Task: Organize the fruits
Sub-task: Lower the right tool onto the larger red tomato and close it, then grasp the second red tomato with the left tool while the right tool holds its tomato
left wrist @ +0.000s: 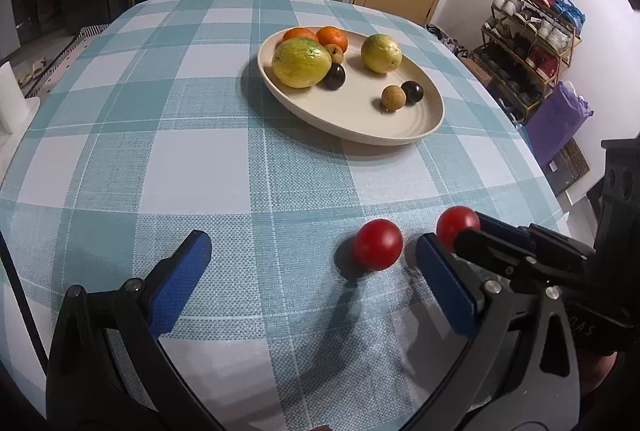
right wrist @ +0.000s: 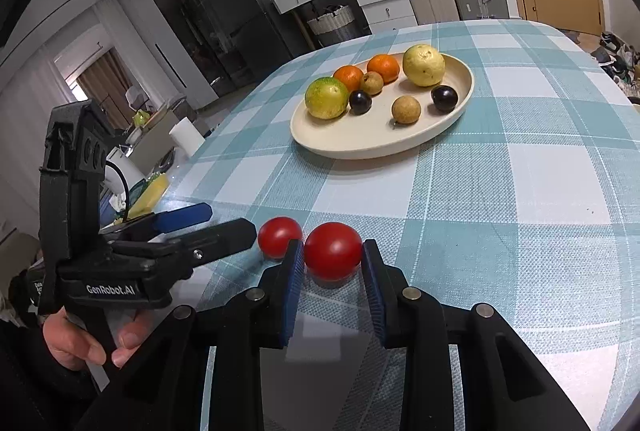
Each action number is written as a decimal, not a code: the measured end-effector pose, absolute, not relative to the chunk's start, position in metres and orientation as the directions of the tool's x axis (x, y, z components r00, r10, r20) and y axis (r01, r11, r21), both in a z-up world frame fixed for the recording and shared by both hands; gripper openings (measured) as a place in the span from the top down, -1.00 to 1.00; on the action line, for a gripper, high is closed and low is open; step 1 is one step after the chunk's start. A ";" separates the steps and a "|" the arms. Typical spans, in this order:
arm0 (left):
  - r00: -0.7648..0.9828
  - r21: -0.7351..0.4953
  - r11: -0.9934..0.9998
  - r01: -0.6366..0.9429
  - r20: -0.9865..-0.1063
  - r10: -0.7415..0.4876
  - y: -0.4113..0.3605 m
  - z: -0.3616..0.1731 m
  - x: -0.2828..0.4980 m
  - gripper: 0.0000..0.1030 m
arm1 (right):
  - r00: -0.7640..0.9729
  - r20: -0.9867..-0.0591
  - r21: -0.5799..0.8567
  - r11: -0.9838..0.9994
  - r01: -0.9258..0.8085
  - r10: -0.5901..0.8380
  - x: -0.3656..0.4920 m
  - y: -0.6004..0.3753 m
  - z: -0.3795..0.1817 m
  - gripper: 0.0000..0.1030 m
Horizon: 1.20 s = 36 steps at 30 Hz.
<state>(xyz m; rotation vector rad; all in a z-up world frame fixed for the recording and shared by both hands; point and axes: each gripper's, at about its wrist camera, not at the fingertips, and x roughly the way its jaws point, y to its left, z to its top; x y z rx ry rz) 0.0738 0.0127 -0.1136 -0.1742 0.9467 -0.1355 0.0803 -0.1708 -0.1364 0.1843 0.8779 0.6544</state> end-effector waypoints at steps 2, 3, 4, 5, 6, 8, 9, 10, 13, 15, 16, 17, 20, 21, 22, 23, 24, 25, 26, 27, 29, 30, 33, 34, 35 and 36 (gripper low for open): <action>0.575 -0.199 0.979 0.046 -0.796 -0.189 0.009 -0.114 0.075 -0.97 | 0.461 -0.652 0.411 0.791 -0.453 0.602 0.081 -0.173 -0.136 0.41; 0.574 -0.192 0.980 0.051 -0.798 -0.186 0.007 -0.114 0.076 -0.97 | 0.464 -0.650 0.411 0.792 -0.452 0.602 0.081 -0.174 -0.135 0.41; 0.571 -0.184 0.982 0.052 -0.801 -0.180 0.005 -0.115 0.077 -0.97 | 0.467 -0.647 0.411 0.792 -0.452 0.603 0.081 -0.176 -0.134 0.41; 0.570 -0.179 0.982 0.055 -0.802 -0.178 0.004 -0.115 0.077 -0.97 | 0.468 -0.646 0.411 0.792 -0.452 0.603 0.081 -0.177 -0.133 0.41; 0.570 -0.174 0.983 0.057 -0.803 -0.175 0.002 -0.115 0.078 -0.97 | 0.472 -0.643 0.413 0.792 -0.449 0.603 0.081 -0.179 -0.133 0.41; 0.569 -0.142 0.989 0.047 -0.810 -0.143 -0.002 -0.115 0.078 -0.97 | 0.479 -0.637 0.417 0.793 -0.444 0.604 0.081 -0.183 -0.131 0.41; 0.572 -0.139 0.989 0.056 -0.807 -0.146 -0.005 -0.113 0.078 -0.97 | 0.482 -0.636 0.419 0.794 -0.441 0.603 0.081 -0.185 -0.130 0.41; 0.578 -0.148 0.986 0.077 -0.799 -0.165 -0.008 -0.111 0.078 -0.96 | 0.485 -0.637 0.418 0.797 -0.437 0.599 0.081 -0.187 -0.130 0.41; 0.585 -0.159 0.981 0.108 -0.788 -0.192 -0.015 -0.107 0.078 -0.88 | 0.497 -0.631 0.410 0.800 -0.438 0.595 0.077 -0.193 -0.125 0.41; 0.575 -0.175 0.976 0.127 -0.789 -0.216 -0.019 -0.107 0.079 -0.75 | 0.506 -0.629 0.402 0.804 -0.438 0.590 0.075 -0.196 -0.123 0.41; 0.563 -0.182 0.974 0.131 -0.795 -0.224 -0.021 -0.107 0.080 -0.68 | 0.512 -0.626 0.402 0.806 -0.435 0.588 0.074 -0.199 -0.122 0.41; 0.559 -0.188 0.973 0.132 -0.797 -0.230 -0.022 -0.107 0.081 -0.66 | 0.515 -0.625 0.403 0.807 -0.432 0.587 0.073 -0.200 -0.121 0.41; 0.555 -0.198 0.969 0.147 -0.794 -0.246 -0.027 -0.106 0.081 -0.50 | 0.529 -0.621 0.401 0.814 -0.420 0.579 0.069 -0.206 -0.118 0.41; 0.554 -0.197 0.969 0.152 -0.794 -0.248 -0.028 -0.106 0.081 -0.45 | 0.531 -0.620 0.399 0.815 -0.419 0.577 0.067 -0.207 -0.117 0.41; 0.552 -0.199 0.967 0.157 -0.795 -0.252 -0.029 -0.106 0.081 -0.36 | 0.536 -0.618 0.395 0.817 -0.420 0.575 0.065 -0.208 -0.115 0.41; 0.546 -0.202 0.966 0.162 -0.797 -0.258 -0.030 -0.107 0.082 -0.29 | 0.538 -0.618 0.393 0.818 -0.420 0.573 0.064 -0.209 -0.115 0.41; 0.542 -0.207 0.964 0.165 -0.798 -0.264 -0.030 -0.108 0.082 -0.27 | 0.543 -0.617 0.388 0.821 -0.419 0.569 0.062 -0.210 -0.113 0.41; 0.535 -0.215 0.961 0.171 -0.799 -0.274 -0.030 -0.108 0.083 -0.25 | 0.545 -0.617 0.385 0.822 -0.419 0.567 0.061 -0.211 -0.113 0.41; 0.532 -0.221 0.959 0.175 -0.799 -0.281 -0.031 -0.108 0.083 -0.24 | 0.547 -0.617 0.384 0.823 -0.419 0.566 0.060 -0.211 -0.112 0.41; 0.532 -0.222 0.959 0.179 -0.798 -0.284 -0.031 -0.108 0.083 -0.23 | 0.550 -0.616 0.381 0.825 -0.418 0.564 0.059 -0.212 -0.111 0.41; 0.530 -0.216 0.958 0.187 -0.799 -0.284 -0.032 -0.108 0.083 -0.06 | 0.554 -0.618 0.378 0.828 -0.414 0.559 0.058 -0.213 -0.110 0.41; 0.524 -0.220 0.956 0.193 -0.801 -0.290 -0.031 -0.109 0.084 0.01 | 0.555 -0.617 0.378 0.829 -0.413 0.558 0.058 -0.214 -0.110 0.41; 0.499 -0.221 0.954 0.204 -0.815 -0.296 -0.031 -0.113 0.086 0.30 | 0.558 -0.618 0.378 0.831 -0.407 0.555 0.059 -0.216 -0.109 0.41; 0.491 -0.227 0.951 0.210 -0.817 -0.303 -0.030 -0.114 0.087 0.40 | 0.558 -0.618 0.378 0.832 -0.407 0.554 0.059 -0.216 -0.109 0.41; 0.477 -0.255 0.941 0.222 -0.813 -0.333 -0.028 -0.115 0.088 0.52 | 0.558 -0.619 0.376 0.833 -0.406 0.552 0.059 -0.216 -0.109 0.41; 0.467 -0.277 0.933 0.229 -0.810 -0.355 -0.026 -0.117 0.088 0.54 | 0.557 -0.621 0.376 0.833 -0.406 0.552 0.060 -0.215 -0.109 0.41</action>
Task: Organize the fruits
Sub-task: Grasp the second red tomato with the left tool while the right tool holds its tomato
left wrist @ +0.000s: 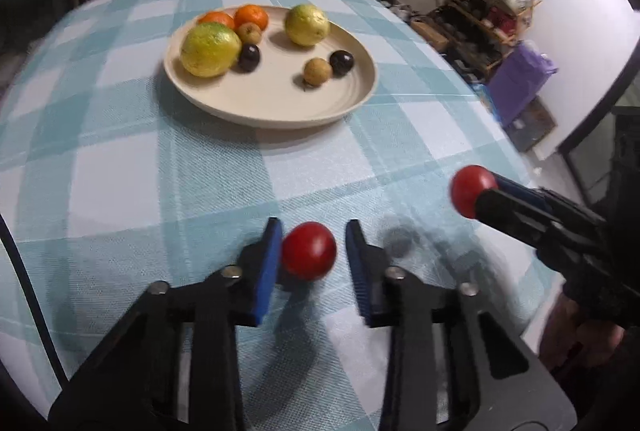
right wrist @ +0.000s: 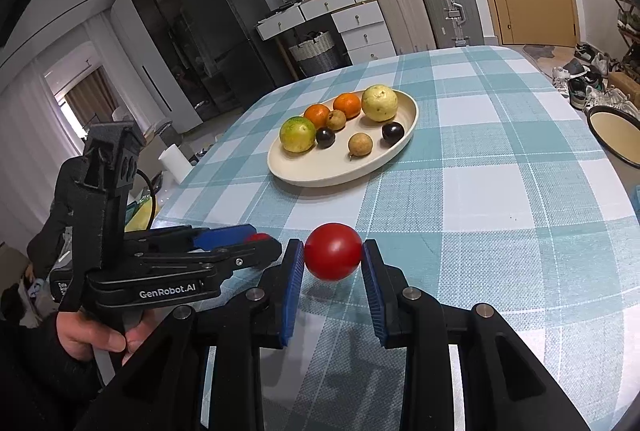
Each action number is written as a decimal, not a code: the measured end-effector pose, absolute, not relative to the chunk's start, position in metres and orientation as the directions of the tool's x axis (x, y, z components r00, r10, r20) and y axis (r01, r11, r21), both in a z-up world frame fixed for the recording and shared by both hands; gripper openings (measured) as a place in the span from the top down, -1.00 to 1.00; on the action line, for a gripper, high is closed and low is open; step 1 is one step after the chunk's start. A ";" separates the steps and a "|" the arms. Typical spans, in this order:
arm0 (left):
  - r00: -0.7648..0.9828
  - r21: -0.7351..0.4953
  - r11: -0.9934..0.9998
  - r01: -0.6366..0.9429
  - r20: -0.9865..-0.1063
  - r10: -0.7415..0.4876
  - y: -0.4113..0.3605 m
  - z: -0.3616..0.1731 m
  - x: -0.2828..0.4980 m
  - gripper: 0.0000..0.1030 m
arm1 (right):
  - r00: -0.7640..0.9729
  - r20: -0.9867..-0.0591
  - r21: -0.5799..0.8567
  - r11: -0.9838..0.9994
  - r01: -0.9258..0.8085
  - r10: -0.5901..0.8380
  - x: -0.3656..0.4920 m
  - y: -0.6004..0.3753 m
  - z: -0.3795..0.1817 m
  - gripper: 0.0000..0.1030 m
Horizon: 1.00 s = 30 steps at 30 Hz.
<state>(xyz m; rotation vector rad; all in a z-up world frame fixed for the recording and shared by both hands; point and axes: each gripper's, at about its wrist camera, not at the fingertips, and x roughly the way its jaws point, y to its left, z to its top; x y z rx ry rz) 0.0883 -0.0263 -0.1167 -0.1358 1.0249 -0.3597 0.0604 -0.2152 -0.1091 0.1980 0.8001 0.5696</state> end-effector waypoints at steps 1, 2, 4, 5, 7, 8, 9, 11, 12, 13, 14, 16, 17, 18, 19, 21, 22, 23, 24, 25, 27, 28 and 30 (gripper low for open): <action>0.460 -0.291 0.927 0.236 -0.807 -0.370 -0.024 -0.118 0.089 0.54 | 0.556 -0.622 0.375 0.833 -0.407 0.552 0.061 -0.215 -0.109 0.41; 0.461 -0.306 0.920 0.245 -0.798 -0.388 -0.022 -0.119 0.089 0.54 | 0.555 -0.623 0.374 0.833 -0.408 0.551 0.061 -0.214 -0.109 0.41; 0.456 -0.330 0.911 0.249 -0.790 -0.411 -0.018 -0.120 0.090 0.55 | 0.551 -0.626 0.373 0.832 -0.411 0.552 0.064 -0.212 -0.110 0.41; 0.453 -0.344 0.905 0.249 -0.785 -0.423 -0.016 -0.120 0.091 0.55 | 0.549 -0.627 0.371 0.832 -0.413 0.552 0.065 -0.211 -0.110 0.41; 0.447 -0.356 0.900 0.251 -0.782 -0.434 -0.014 -0.120 0.092 0.55 | 0.544 -0.630 0.372 0.831 -0.414 0.554 0.068 -0.209 -0.112 0.41; 0.446 -0.361 0.897 0.254 -0.780 -0.439 -0.013 -0.120 0.092 0.55 | 0.541 -0.632 0.373 0.830 -0.415 0.555 0.070 -0.207 -0.113 0.41; 0.444 -0.363 0.896 0.257 -0.779 -0.443 -0.012 -0.119 0.093 0.55 | 0.538 -0.635 0.373 0.830 -0.415 0.555 0.071 -0.206 -0.114 0.41; 0.438 -0.371 0.892 0.256 -0.778 -0.450 -0.011 -0.117 0.095 0.55 | 0.531 -0.640 0.375 0.828 -0.416 0.556 0.076 -0.203 -0.116 0.41; 0.436 -0.379 0.889 0.255 -0.776 -0.456 -0.010 -0.116 0.096 0.55 | 0.528 -0.642 0.376 0.828 -0.416 0.556 0.078 -0.202 -0.117 0.41; 0.433 -0.388 0.885 0.258 -0.772 -0.465 -0.009 -0.113 0.098 0.55 | 0.526 -0.643 0.377 0.828 -0.415 0.556 0.080 -0.201 -0.117 0.41; 0.437 -0.389 0.882 0.266 -0.767 -0.470 -0.008 -0.108 0.099 0.55 | 0.525 -0.642 0.381 0.827 -0.414 0.559 0.082 -0.201 -0.117 0.41; 0.456 -0.375 0.883 0.284 -0.757 -0.468 -0.009 -0.100 0.103 0.55 | 0.529 -0.633 0.389 0.823 -0.414 0.565 0.086 -0.201 -0.114 0.41; 0.459 -0.370 0.884 0.285 -0.757 -0.465 -0.009 -0.099 0.104 0.55 | 0.531 -0.629 0.391 0.821 -0.416 0.568 0.088 -0.200 -0.113 0.41; 0.459 -0.371 0.885 0.281 -0.758 -0.463 -0.008 -0.099 0.107 0.55 | 0.533 -0.625 0.391 0.820 -0.418 0.570 0.090 -0.200 -0.112 0.41; 0.458 -0.376 0.883 0.280 -0.756 -0.467 -0.008 -0.099 0.108 0.56 | 0.527 -0.627 0.391 0.817 -0.423 0.573 0.092 -0.198 -0.113 0.41; 0.464 -0.383 0.884 0.270 -0.752 -0.468 -0.006 -0.099 0.110 0.57 | 0.513 -0.645 0.382 0.820 -0.426 0.566 0.095 -0.194 -0.118 0.41; 0.468 -0.385 0.884 0.265 -0.750 -0.467 -0.004 -0.098 0.110 0.58 | 0.509 -0.647 0.385 0.819 -0.425 0.568 0.096 -0.193 -0.120 0.41; 0.469 -0.391 0.883 0.260 -0.748 -0.470 -0.001 -0.098 0.111 0.71 | 0.503 -0.642 0.395 0.811 -0.431 0.579 0.095 -0.193 -0.122 0.41; 0.470 -0.396 0.883 0.254 -0.747 -0.470 0.003 -0.097 0.111 0.80 | 0.500 -0.639 0.398 0.808 -0.435 0.584 0.095 -0.192 -0.123 0.41; 0.471 -0.397 0.883 0.250 -0.747 -0.469 0.004 -0.097 0.112 0.82 | 0.501 -0.640 0.394 0.809 -0.436 0.582 0.094 -0.192 -0.123 0.41; 0.478 -0.403 0.883 0.243 -0.742 -0.470 0.010 -0.096 0.113 0.82 | 0.492 -0.638 0.401 0.801 -0.444 0.592 0.094 -0.191 -0.125 0.41; 0.474 -0.402 0.884 0.237 -0.746 -0.467 0.012 -0.097 0.114 0.82 | 0.490 -0.641 0.401 0.802 -0.443 0.591 0.095 -0.189 -0.126 0.41; 0.475 -0.415 0.883 0.220 -0.745 -0.468 0.017 -0.099 0.114 0.82 | 0.478 -0.650 0.406 0.802 -0.439 0.591 0.099 -0.187 -0.130 0.40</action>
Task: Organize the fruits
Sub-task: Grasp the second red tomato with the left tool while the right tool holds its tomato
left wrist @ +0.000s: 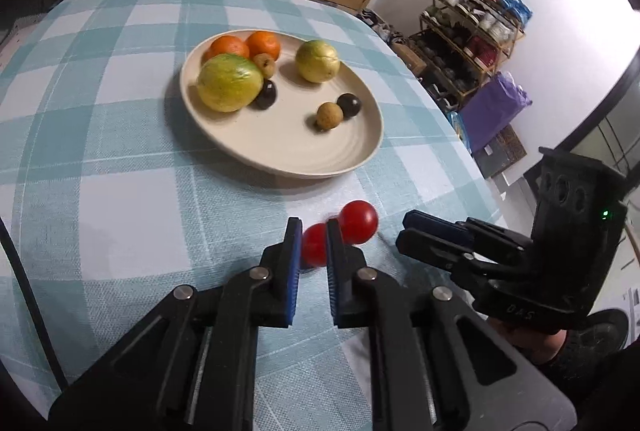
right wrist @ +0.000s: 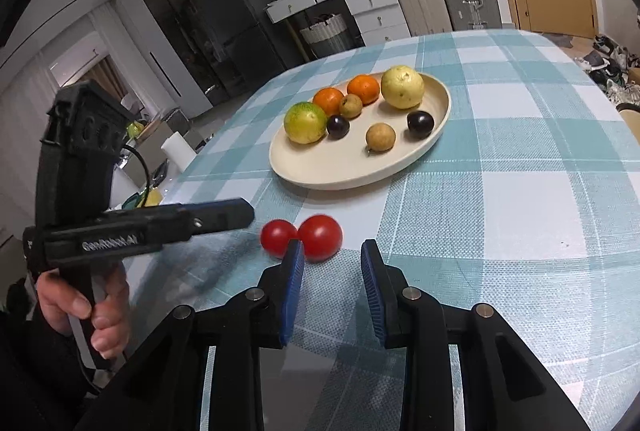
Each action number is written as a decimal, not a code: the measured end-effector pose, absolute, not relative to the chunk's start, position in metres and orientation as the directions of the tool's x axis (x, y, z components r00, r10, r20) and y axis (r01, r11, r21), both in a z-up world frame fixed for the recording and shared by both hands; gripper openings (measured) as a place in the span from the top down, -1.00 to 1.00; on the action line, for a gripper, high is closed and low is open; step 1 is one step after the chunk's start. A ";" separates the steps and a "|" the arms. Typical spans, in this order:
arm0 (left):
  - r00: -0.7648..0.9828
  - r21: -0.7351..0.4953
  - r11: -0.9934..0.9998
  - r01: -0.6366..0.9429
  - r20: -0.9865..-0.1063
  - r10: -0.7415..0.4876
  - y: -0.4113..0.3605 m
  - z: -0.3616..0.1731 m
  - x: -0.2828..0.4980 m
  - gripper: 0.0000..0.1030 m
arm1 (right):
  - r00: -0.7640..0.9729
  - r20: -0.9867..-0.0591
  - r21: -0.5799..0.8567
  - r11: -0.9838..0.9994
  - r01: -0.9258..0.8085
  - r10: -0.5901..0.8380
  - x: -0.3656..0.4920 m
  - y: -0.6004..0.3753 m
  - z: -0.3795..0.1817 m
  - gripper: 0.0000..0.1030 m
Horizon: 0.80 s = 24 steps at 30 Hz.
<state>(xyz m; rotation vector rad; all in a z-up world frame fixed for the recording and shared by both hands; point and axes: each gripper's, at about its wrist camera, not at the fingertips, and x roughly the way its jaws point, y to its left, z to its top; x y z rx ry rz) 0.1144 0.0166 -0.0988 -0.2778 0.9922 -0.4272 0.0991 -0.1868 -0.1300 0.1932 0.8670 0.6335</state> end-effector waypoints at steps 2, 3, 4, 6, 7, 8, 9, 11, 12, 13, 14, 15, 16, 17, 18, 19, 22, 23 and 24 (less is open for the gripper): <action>0.475 -0.430 0.877 0.216 -0.738 -0.479 0.019 -0.099 0.112 0.82 | 0.467 -0.661 0.410 0.803 -0.432 0.588 0.104 -0.182 -0.135 0.39; 0.486 -0.425 0.879 0.216 -0.734 -0.474 0.020 -0.098 0.110 0.82 | 0.462 -0.664 0.414 0.804 -0.427 0.588 0.106 -0.181 -0.136 0.38; 0.489 -0.420 0.881 0.216 -0.735 -0.470 0.019 -0.097 0.110 0.82 | 0.463 -0.661 0.418 0.802 -0.426 0.590 0.107 -0.180 -0.136 0.37; 0.496 -0.420 0.883 0.212 -0.732 -0.467 0.023 -0.096 0.108 0.82 | 0.477 -0.653 0.416 0.805 -0.423 0.588 0.110 -0.177 -0.134 0.10; 0.496 -0.422 0.882 0.211 -0.731 -0.469 0.024 -0.096 0.107 0.82 | 0.477 -0.651 0.416 0.803 -0.426 0.591 0.112 -0.176 -0.133 0.07; 0.498 -0.426 0.882 0.203 -0.730 -0.467 0.027 -0.096 0.107 0.82 | 0.475 -0.647 0.414 0.798 -0.438 0.596 0.113 -0.172 -0.131 0.07; 0.502 -0.428 0.882 0.196 -0.729 -0.466 0.029 -0.096 0.106 0.82 | 0.477 -0.646 0.409 0.798 -0.443 0.596 0.114 -0.170 -0.131 0.07; 0.503 -0.438 0.879 0.187 -0.726 -0.469 0.035 -0.096 0.105 0.82 | 0.474 -0.657 0.393 0.803 -0.448 0.587 0.118 -0.164 -0.132 0.07; 0.505 -0.440 0.879 0.185 -0.725 -0.469 0.036 -0.095 0.104 0.82 | 0.465 -0.671 0.386 0.808 -0.445 0.577 0.120 -0.160 -0.135 0.07; 0.505 -0.440 0.879 0.184 -0.725 -0.468 0.038 -0.095 0.104 0.82 | 0.455 -0.678 0.389 0.808 -0.443 0.577 0.122 -0.157 -0.137 0.07; 0.505 -0.439 0.880 0.181 -0.726 -0.466 0.039 -0.095 0.104 0.82 | 0.452 -0.681 0.390 0.808 -0.442 0.576 0.124 -0.157 -0.139 0.07; 0.505 -0.441 0.880 0.178 -0.727 -0.466 0.041 -0.095 0.104 0.82 | 0.447 -0.690 0.385 0.812 -0.438 0.569 0.125 -0.155 -0.141 0.07; 0.505 -0.444 0.879 0.175 -0.725 -0.467 0.042 -0.095 0.103 0.82 | 0.442 -0.698 0.382 0.815 -0.435 0.563 0.126 -0.154 -0.143 0.07; 0.504 -0.447 0.877 0.175 -0.725 -0.470 0.043 -0.096 0.103 0.82 | 0.435 -0.700 0.388 0.813 -0.434 0.566 0.127 -0.154 -0.144 0.10; 0.502 -0.448 0.877 0.172 -0.726 -0.470 0.043 -0.096 0.103 0.82 | 0.428 -0.699 0.397 0.809 -0.434 0.573 0.127 -0.155 -0.146 0.26; 0.502 -0.451 0.876 0.171 -0.725 -0.471 0.043 -0.096 0.104 0.82 | 0.417 -0.699 0.404 0.802 -0.439 0.581 0.128 -0.154 -0.147 0.35; 0.496 -0.453 0.875 0.172 -0.727 -0.475 0.041 -0.097 0.104 0.82 | 0.410 -0.696 0.404 0.794 -0.454 0.589 0.125 -0.153 -0.148 0.40; 0.496 -0.454 0.873 0.176 -0.725 -0.477 0.039 -0.097 0.104 0.82 | 0.407 -0.691 0.409 0.787 -0.461 0.597 0.124 -0.152 -0.147 0.40; 0.495 -0.454 0.872 0.181 -0.725 -0.480 0.038 -0.096 0.104 0.82 | 0.419 -0.681 0.408 0.787 -0.464 0.600 0.123 -0.154 -0.145 0.41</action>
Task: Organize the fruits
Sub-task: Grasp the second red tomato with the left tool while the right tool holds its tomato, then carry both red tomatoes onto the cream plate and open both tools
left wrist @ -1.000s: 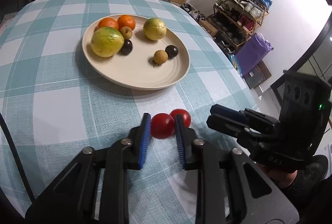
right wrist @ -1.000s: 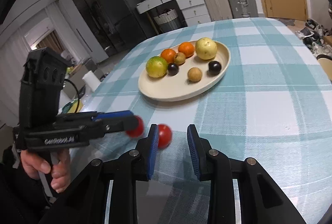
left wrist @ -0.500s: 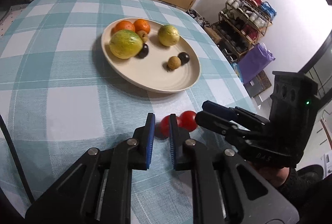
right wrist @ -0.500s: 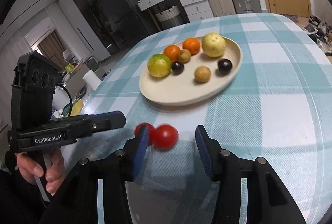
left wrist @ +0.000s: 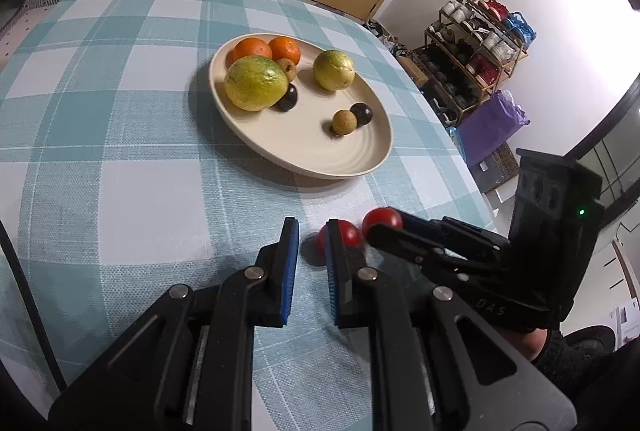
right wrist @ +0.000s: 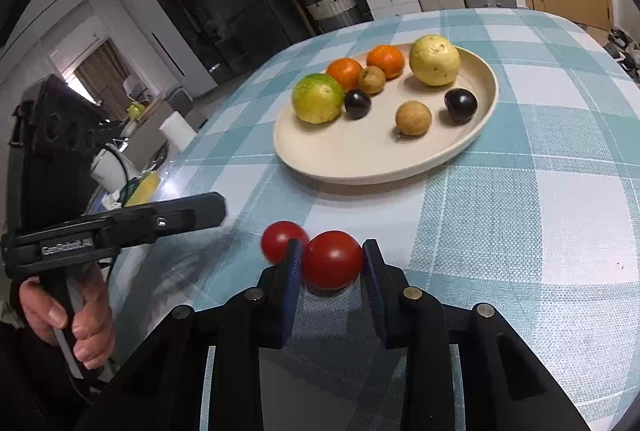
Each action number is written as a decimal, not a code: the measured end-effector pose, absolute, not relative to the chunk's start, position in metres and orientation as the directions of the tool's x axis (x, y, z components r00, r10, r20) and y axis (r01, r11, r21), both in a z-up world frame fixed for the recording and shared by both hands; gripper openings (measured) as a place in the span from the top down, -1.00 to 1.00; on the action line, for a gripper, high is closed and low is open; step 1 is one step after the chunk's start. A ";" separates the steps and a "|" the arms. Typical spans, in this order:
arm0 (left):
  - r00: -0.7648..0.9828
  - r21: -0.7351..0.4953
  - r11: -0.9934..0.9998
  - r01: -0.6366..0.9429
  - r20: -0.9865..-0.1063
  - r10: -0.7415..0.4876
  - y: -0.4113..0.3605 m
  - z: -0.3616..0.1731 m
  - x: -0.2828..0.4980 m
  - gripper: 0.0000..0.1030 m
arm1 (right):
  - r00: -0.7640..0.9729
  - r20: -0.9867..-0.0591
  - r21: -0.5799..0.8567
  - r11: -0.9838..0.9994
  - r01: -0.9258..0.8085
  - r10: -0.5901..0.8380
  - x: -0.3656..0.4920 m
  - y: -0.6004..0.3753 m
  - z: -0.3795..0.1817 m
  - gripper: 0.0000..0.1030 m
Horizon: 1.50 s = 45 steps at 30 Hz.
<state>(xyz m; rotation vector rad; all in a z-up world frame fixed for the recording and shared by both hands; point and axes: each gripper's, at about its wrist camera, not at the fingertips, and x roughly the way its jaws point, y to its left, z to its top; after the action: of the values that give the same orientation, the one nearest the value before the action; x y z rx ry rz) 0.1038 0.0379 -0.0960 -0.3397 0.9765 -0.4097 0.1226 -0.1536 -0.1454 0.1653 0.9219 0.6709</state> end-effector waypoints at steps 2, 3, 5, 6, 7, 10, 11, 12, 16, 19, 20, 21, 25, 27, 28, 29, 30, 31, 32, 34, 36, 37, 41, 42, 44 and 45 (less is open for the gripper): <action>0.492 -0.451 0.872 0.188 -0.725 -0.481 0.033 -0.096 0.104 0.82 | 0.441 -0.657 0.412 0.782 -0.468 0.611 0.120 -0.158 -0.140 0.41; 0.490 -0.450 0.872 0.191 -0.727 -0.482 0.032 -0.096 0.105 0.82 | 0.446 -0.652 0.415 0.781 -0.467 0.614 0.120 -0.160 -0.138 0.41; 0.485 -0.443 0.874 0.201 -0.730 -0.482 0.026 -0.095 0.105 0.80 | 0.460 -0.643 0.421 0.784 -0.455 0.612 0.119 -0.165 -0.135 0.41; 0.483 -0.439 0.875 0.205 -0.732 -0.480 0.023 -0.095 0.106 0.78 | 0.461 -0.641 0.425 0.784 -0.453 0.614 0.119 -0.167 -0.134 0.41; 0.479 -0.433 0.877 0.209 -0.737 -0.477 0.019 -0.096 0.106 0.72 | 0.466 -0.639 0.425 0.786 -0.449 0.612 0.119 -0.170 -0.133 0.41; 0.471 -0.415 0.885 0.212 -0.750 -0.465 0.010 -0.097 0.108 0.35 | 0.479 -0.634 0.425 0.791 -0.441 0.608 0.117 -0.176 -0.129 0.41; 0.471 -0.409 0.887 0.215 -0.752 -0.461 0.007 -0.098 0.108 0.22 | 0.484 -0.631 0.426 0.792 -0.436 0.606 0.117 -0.179 -0.128 0.41; 0.476 -0.401 0.890 0.216 -0.753 -0.454 0.004 -0.097 0.108 0.17 | 0.486 -0.629 0.428 0.792 -0.435 0.607 0.116 -0.180 -0.127 0.41; 0.483 -0.379 0.900 0.217 -0.759 -0.436 -0.003 -0.099 0.112 -0.10 | 0.497 -0.623 0.430 0.795 -0.428 0.604 0.113 -0.188 -0.125 0.41; 0.473 -0.362 0.906 0.219 -0.773 -0.423 -0.008 -0.104 0.117 -0.10 | 0.501 -0.619 0.434 0.795 -0.423 0.605 0.112 -0.192 -0.125 0.41; 0.472 -0.360 0.907 0.220 -0.774 -0.422 -0.011 -0.108 0.119 -0.10 | 0.503 -0.618 0.434 0.796 -0.423 0.604 0.111 -0.193 -0.124 0.41; 0.470 -0.356 0.907 0.223 -0.776 -0.421 -0.012 -0.110 0.120 -0.10 | 0.503 -0.617 0.434 0.795 -0.423 0.605 0.111 -0.194 -0.124 0.41; 0.429 -0.344 0.911 0.229 -0.804 -0.411 -0.019 -0.124 0.128 0.53 | 0.503 -0.615 0.444 0.794 -0.415 0.607 0.111 -0.197 -0.125 0.41; 0.423 -0.363 0.904 0.224 -0.800 -0.426 -0.017 -0.125 0.130 0.54 | 0.505 -0.614 0.443 0.794 -0.416 0.607 0.110 -0.197 -0.125 0.41; 0.420 -0.376 0.899 0.226 -0.795 -0.438 -0.016 -0.125 0.131 0.54 | 0.504 -0.614 0.443 0.793 -0.417 0.608 0.111 -0.197 -0.125 0.41; 0.408 -0.397 0.888 0.232 -0.789 -0.460 -0.015 -0.123 0.133 0.54 | 0.504 -0.615 0.440 0.794 -0.418 0.606 0.111 -0.197 -0.125 0.41; 0.409 -0.403 0.884 0.235 -0.784 -0.466 -0.014 -0.121 0.135 0.55 | 0.505 -0.615 0.437 0.795 -0.420 0.606 0.111 -0.197 -0.124 0.41; 0.416 -0.399 0.885 0.240 -0.781 -0.465 -0.014 -0.116 0.136 0.55 | 0.505 -0.614 0.436 0.794 -0.424 0.607 0.112 -0.197 -0.123 0.41; 0.430 -0.389 0.888 0.244 -0.778 -0.458 -0.013 -0.110 0.138 0.54 | 0.505 -0.613 0.432 0.793 -0.429 0.607 0.113 -0.196 -0.121 0.41; 0.445 -0.385 0.889 0.249 -0.770 -0.458 -0.012 -0.100 0.144 0.54 | 0.510 -0.608 0.420 0.792 -0.443 0.608 0.117 -0.194 -0.114 0.41; 0.462 -0.388 0.889 0.244 -0.759 -0.458 -0.009 -0.088 0.155 0.54 | 0.519 -0.599 0.409 0.791 -0.456 0.609 0.123 -0.193 -0.107 0.41; 0.465 -0.387 0.890 0.241 -0.759 -0.456 -0.008 -0.085 0.158 0.54 | 0.523 -0.594 0.406 0.789 -0.461 0.611 0.126 -0.193 -0.103 0.41; 0.468 -0.412 0.884 0.218 -0.751 -0.466 -0.005 -0.074 0.182 0.54 | 0.544 -0.576 0.390 0.790 -0.473 0.610 0.141 -0.189 -0.090 0.41; 0.470 -0.420 0.881 0.216 -0.747 -0.471 -0.003 -0.071 0.186 0.54 | 0.550 -0.576 0.382 0.794 -0.473 0.605 0.145 -0.187 -0.088 0.41; 0.478 -0.423 0.882 0.208 -0.742 -0.469 -0.002 -0.066 0.198 0.54 | 0.555 -0.576 0.377 0.797 -0.472 0.601 0.153 -0.185 -0.085 0.41; 0.481 -0.427 0.881 0.206 -0.740 -0.471 -0.002 -0.064 0.202 0.54 | 0.557 -0.572 0.375 0.796 -0.474 0.602 0.158 -0.184 -0.083 0.41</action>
<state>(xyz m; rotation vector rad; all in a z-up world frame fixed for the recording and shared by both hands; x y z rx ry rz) 0.2022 -0.0016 -0.0644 -0.2974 0.9880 -0.4204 0.1577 -0.1841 -0.0834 0.1861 0.7447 0.6389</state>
